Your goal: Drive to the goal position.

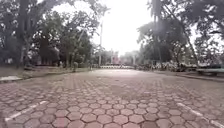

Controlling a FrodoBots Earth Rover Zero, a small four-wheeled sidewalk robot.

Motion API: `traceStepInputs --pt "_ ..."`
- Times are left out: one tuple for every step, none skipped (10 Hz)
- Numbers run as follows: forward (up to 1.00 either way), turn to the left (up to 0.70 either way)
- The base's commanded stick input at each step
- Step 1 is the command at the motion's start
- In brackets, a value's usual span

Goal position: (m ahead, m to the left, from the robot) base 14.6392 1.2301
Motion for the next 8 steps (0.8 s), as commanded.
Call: traceStepInputs --pt "0.64 0.0" --pt "0.64 0.0" --pt "0.64 0.0" --pt "0.64 0.0" --pt "0.64 0.0" --pt "0.64 0.0" --pt "0.64 0.0" --pt "0.64 0.0"
